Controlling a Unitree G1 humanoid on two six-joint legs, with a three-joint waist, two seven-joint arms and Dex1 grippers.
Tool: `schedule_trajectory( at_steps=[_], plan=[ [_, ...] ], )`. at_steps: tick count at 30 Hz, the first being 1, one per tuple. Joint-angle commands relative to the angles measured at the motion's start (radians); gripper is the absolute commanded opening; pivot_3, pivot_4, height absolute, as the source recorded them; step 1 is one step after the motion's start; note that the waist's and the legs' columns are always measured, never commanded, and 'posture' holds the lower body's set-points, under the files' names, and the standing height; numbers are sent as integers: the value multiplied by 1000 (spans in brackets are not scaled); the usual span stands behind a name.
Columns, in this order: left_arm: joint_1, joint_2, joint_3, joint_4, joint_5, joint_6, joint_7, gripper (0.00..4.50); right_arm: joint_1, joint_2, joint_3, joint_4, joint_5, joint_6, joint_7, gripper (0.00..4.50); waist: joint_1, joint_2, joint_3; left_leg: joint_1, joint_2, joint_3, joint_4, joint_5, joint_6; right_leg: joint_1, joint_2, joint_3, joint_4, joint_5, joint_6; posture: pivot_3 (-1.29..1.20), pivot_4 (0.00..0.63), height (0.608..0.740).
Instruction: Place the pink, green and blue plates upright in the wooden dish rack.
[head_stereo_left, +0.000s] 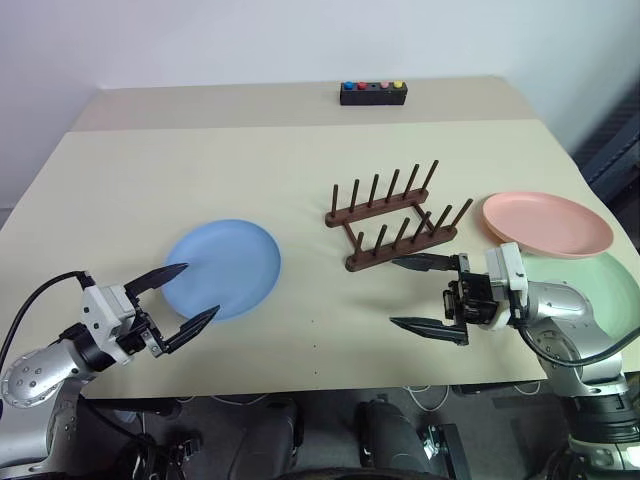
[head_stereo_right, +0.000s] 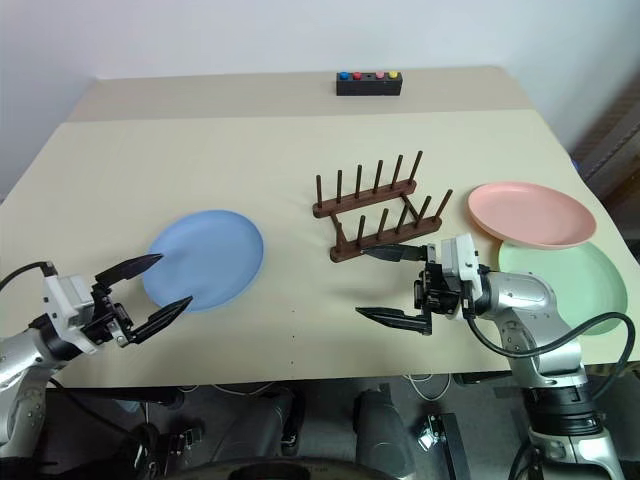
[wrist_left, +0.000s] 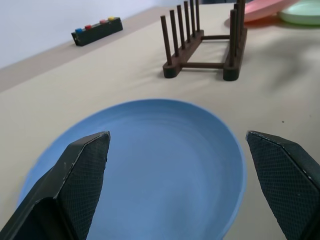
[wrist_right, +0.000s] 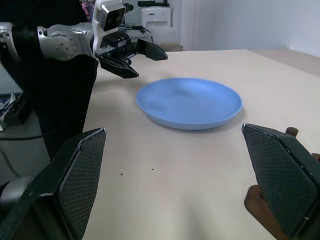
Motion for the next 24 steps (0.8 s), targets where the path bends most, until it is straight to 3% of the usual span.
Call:
schedule_trajectory(
  at_steps=[1,13,19,24],
  plan=[
    [-37,-34,-30,-6,44,-34,57,4500,0,-17,-46,19,4,-42,10,4463,0,0,0,0,0,0,0,0,0,0,0,0,0,0,0,0,150,740],
    [-179,-30,-141,-29,49,165,147,4500,-28,-10,-54,171,-47,-147,29,4463,-1,0,0,0,0,0,0,0,0,0,0,0,1,0,0,0,150,740],
    [-321,59,-200,-128,-186,517,53,4500,-31,15,-35,150,-62,-173,-8,4463,-3,0,0,0,0,0,0,0,0,0,1,0,1,0,1,0,150,740],
    [-493,33,-388,-129,21,598,199,4500,-34,30,-23,141,-67,-171,-27,4463,-1,0,0,1,-1,0,1,0,0,1,1,0,2,1,1,0,150,740]
  ],
)
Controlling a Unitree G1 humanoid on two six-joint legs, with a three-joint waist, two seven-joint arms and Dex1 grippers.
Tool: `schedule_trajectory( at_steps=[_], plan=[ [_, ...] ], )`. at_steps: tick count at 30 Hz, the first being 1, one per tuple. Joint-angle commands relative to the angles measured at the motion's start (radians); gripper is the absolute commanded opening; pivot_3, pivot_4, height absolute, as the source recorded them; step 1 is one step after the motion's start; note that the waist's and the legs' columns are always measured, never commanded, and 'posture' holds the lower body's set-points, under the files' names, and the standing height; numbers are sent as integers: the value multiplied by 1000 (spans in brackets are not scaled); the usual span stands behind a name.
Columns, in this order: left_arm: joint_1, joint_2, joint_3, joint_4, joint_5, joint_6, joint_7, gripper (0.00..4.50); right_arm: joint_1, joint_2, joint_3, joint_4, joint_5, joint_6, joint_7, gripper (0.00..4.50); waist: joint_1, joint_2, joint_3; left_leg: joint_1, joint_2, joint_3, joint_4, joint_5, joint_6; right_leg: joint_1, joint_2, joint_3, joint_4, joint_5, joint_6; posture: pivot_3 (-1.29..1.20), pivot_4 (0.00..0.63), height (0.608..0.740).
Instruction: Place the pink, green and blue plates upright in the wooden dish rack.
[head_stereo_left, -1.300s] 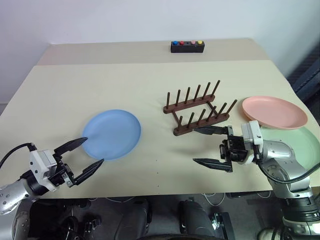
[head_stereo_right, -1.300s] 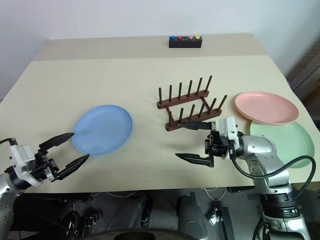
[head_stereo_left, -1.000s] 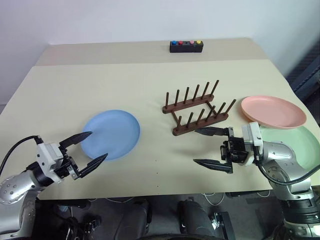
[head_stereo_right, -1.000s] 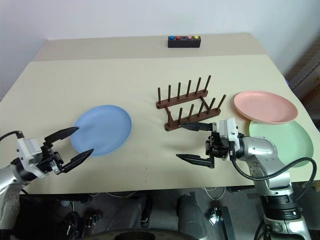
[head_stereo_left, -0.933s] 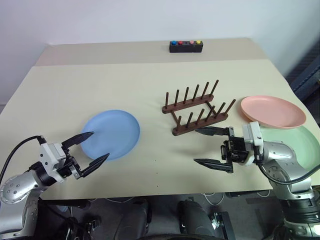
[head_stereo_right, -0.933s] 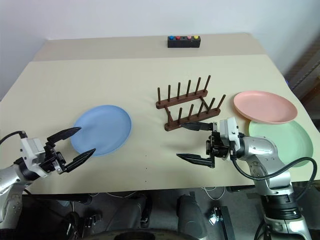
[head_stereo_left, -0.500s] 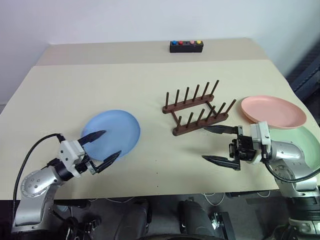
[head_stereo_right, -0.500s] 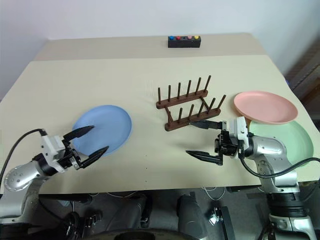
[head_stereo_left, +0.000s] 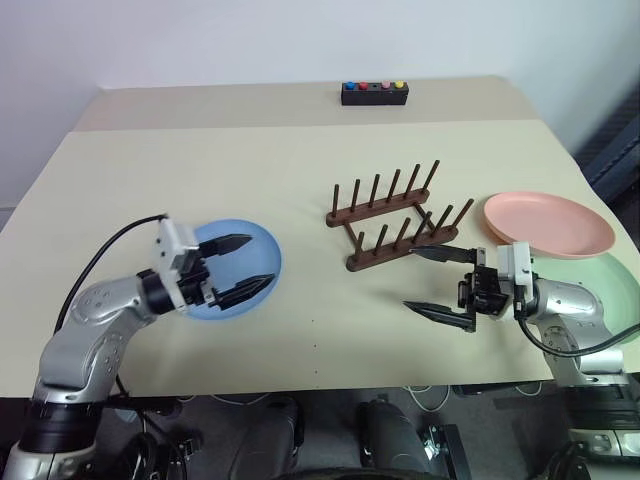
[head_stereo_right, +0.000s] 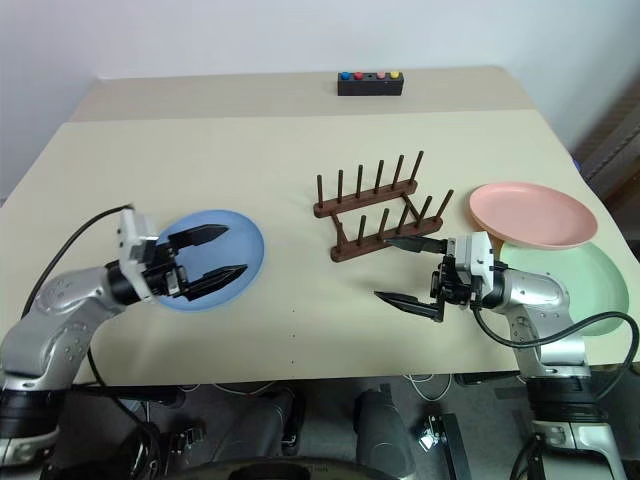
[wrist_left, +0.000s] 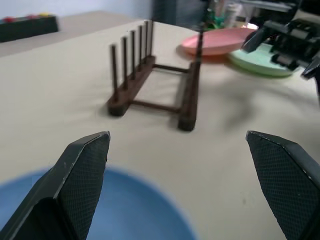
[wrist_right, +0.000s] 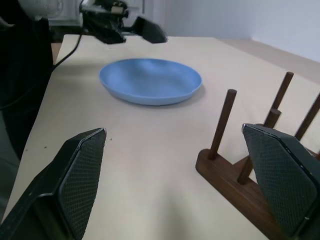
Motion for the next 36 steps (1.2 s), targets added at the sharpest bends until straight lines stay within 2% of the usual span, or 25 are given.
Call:
schedule_trajectory(
  at_steps=[1,5,10,13,23,36],
  plan=[
    [-90,-25,-129,-3,151,55,106,4500,-12,3,-3,-30,2,-13,-15,4463,0,0,0,0,0,0,0,0,0,0,0,0,0,0,0,0,150,740],
    [-192,-116,-223,55,190,133,154,4500,-18,2,-3,-24,-4,-23,-25,4463,-1,0,0,0,0,0,0,0,0,0,1,0,0,0,1,0,150,740],
    [-277,-211,-317,198,323,83,208,4500,-14,8,1,-34,-11,-27,-52,4463,-1,0,0,0,0,0,0,1,-1,-1,1,0,1,0,1,0,150,740],
    [-279,-219,-363,220,361,80,174,4500,-3,1,-6,-46,-7,-26,-57,4463,-1,0,0,0,0,0,0,1,-2,-1,1,0,1,0,1,0,150,740],
    [-340,-333,-363,398,408,11,181,4500,5,-13,-16,-49,-4,-31,-56,4463,-1,0,0,0,-1,0,1,1,-2,0,1,0,1,0,1,0,150,740],
    [-385,-432,-368,488,421,9,165,4500,21,-14,-36,-55,-5,-37,-71,4463,0,0,0,0,-1,0,1,1,-2,0,1,-1,1,1,2,0,150,740]
  ],
)
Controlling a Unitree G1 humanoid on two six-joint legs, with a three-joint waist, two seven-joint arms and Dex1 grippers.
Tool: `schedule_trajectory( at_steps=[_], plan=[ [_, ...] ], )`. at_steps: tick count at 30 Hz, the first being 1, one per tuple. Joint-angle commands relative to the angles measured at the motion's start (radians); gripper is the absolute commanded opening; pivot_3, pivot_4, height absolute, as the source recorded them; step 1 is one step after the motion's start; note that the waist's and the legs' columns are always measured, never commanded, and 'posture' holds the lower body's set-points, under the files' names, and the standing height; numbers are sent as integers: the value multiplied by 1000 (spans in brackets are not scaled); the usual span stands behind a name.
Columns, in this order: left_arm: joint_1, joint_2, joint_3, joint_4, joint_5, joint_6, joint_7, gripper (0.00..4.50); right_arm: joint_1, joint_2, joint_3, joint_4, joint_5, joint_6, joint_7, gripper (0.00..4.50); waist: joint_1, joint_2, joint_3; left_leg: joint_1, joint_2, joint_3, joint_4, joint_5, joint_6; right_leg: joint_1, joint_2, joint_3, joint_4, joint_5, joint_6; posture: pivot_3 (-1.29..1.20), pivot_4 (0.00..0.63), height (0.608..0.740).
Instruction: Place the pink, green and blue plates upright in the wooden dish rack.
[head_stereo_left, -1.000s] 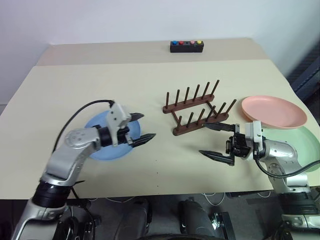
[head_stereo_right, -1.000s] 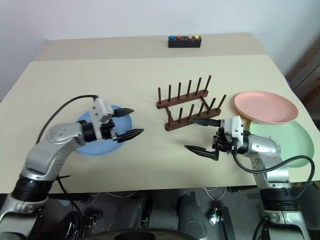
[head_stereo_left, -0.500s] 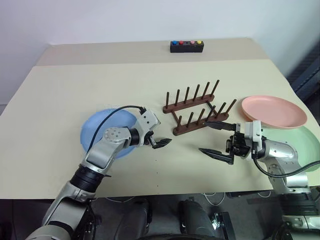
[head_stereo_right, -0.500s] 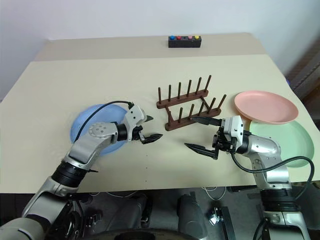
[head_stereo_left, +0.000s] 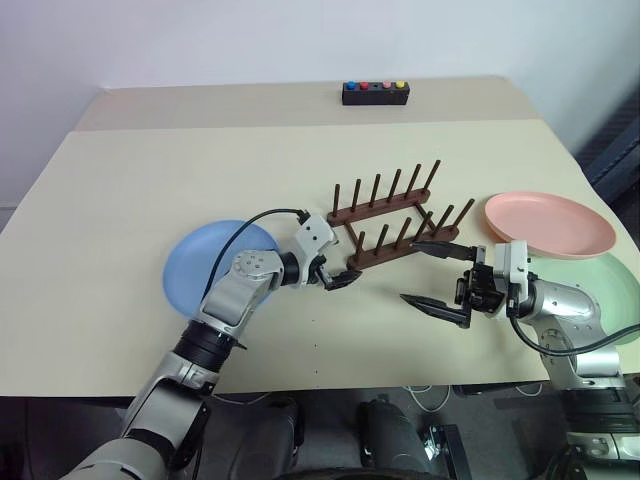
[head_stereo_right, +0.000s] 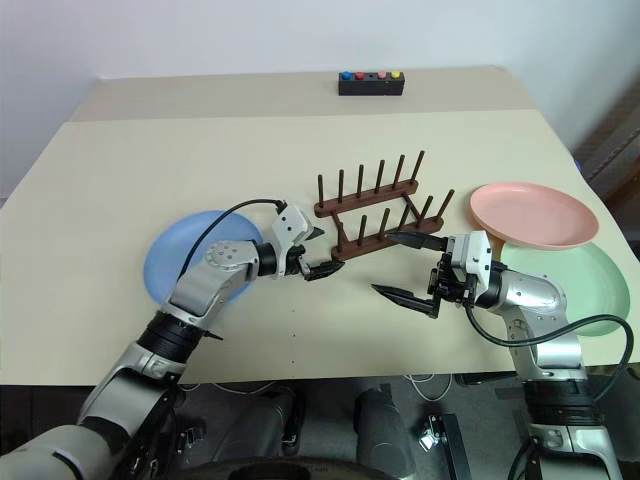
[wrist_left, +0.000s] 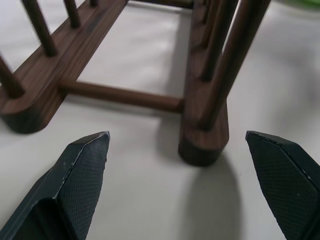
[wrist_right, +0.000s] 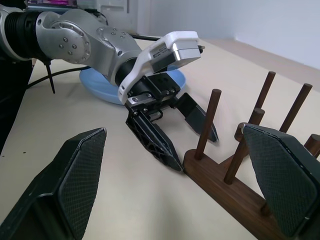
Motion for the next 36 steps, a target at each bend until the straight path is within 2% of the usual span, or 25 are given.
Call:
schedule_trajectory(
  at_steps=[1,2,3,8,9,20,25,28,36],
  plan=[
    [-29,-23,2,13,5,0,-11,3976,10,-14,-29,-40,10,-22,-4,4500,0,0,0,0,0,0,0,0,0,0,0,0,0,0,0,0,150,740],
    [-33,-27,-5,20,12,2,-13,3758,20,-25,-37,-34,1,-29,-3,4500,0,0,0,0,0,0,0,0,0,0,0,0,0,0,0,0,150,740],
    [-36,-28,-14,24,22,-7,-17,3341,29,-38,-48,-25,-8,-35,-3,4500,0,0,0,0,0,0,0,0,0,0,0,0,0,0,0,0,150,740],
    [-36,-40,-9,14,19,-10,-32,921,86,-115,-108,33,-54,-46,-30,4500,1,0,0,0,0,0,0,0,0,0,0,0,0,0,0,0,150,740],
    [-39,-43,-4,17,25,-14,-22,762,106,-129,-121,39,-60,-45,-32,4500,2,0,0,0,0,0,0,0,0,0,0,0,0,0,0,0,150,740],
    [-36,-47,9,-10,22,-61,-31,765,180,-136,-202,4,-13,-6,-79,4500,-1,0,0,1,0,0,0,0,1,1,0,0,1,0,0,0,150,740],
    [-7,76,7,-116,-60,-108,-274,765,175,-157,-255,32,26,-7,-68,4500,-2,1,0,1,0,0,0,0,0,0,0,0,1,0,0,0,150,740],
    [-27,128,20,-78,-43,-158,-319,765,184,-191,-300,73,50,-4,-20,4500,2,1,0,1,0,0,0,0,0,1,0,0,1,0,0,0,150,740],
    [8,170,-35,-62,-30,-277,-457,765,306,-238,-422,41,114,51,62,4500,0,1,0,1,0,0,0,-1,1,2,-1,0,-1,0,0,0,150,740]
  ],
)
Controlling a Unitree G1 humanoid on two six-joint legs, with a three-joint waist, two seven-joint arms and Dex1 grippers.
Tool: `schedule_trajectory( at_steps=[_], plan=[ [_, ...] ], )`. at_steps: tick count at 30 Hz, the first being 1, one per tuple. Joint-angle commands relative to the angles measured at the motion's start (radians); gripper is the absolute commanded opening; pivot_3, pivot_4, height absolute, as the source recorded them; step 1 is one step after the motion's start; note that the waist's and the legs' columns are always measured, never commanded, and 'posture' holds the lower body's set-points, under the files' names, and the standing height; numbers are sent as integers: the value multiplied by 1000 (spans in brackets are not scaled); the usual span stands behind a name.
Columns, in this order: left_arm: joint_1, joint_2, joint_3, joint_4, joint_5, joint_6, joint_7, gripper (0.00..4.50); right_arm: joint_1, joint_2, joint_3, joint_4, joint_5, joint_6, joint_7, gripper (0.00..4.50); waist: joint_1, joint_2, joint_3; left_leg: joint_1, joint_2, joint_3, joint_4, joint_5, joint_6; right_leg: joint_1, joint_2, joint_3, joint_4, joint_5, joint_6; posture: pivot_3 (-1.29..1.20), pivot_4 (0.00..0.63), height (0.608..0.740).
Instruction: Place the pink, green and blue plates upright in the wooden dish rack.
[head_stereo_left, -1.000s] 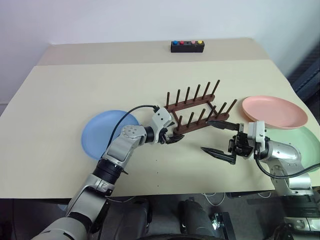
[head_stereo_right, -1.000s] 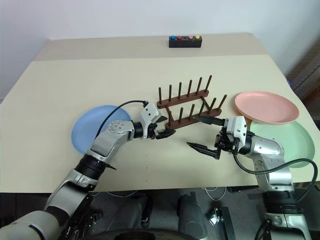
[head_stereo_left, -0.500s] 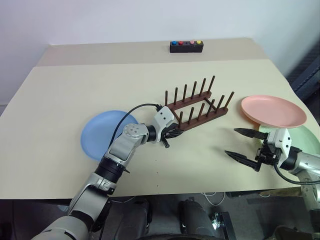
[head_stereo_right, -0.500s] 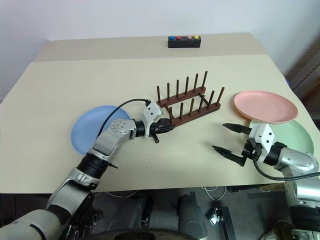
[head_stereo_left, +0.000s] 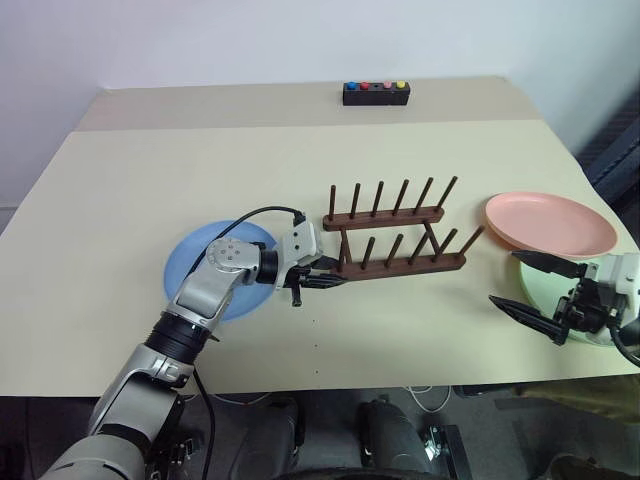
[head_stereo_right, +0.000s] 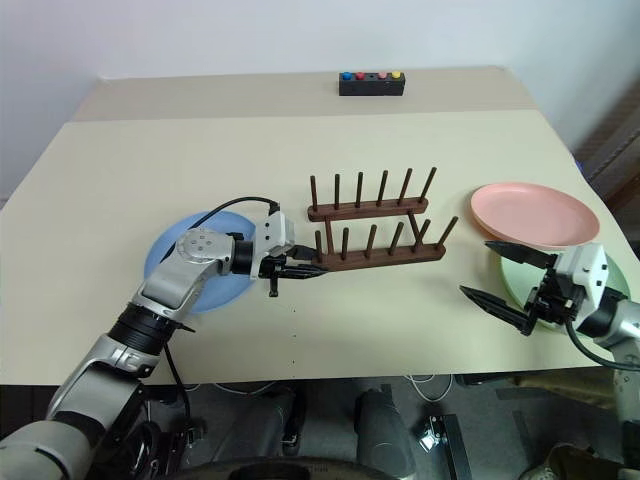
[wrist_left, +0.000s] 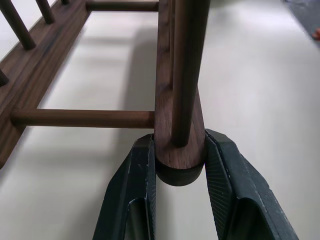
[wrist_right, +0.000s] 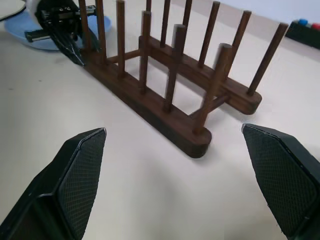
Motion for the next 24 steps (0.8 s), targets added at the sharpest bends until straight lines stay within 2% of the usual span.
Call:
schedule_trajectory(
  at_steps=[1,8,15,24],
  plan=[
    [25,-5,-27,-40,-4,-75,-60,765,44,-28,-79,-42,35,13,19,4500,-1,0,0,0,0,0,0,0,0,0,0,0,0,0,0,0,150,740],
    [48,-7,-53,-43,29,-91,-63,765,75,-21,-107,-79,31,28,3,4500,-2,0,0,1,1,0,0,0,0,1,0,0,0,0,0,0,150,740],
    [33,-45,-38,1,103,-95,55,765,69,-4,-82,-103,21,35,-18,4500,-1,0,0,1,0,0,1,0,0,1,0,0,0,0,0,0,150,740],
    [36,-79,-11,46,102,-77,121,765,26,-6,-45,-96,17,44,-24,4500,-1,0,0,1,1,0,0,0,0,1,0,0,0,0,0,0,150,740]
  ],
)
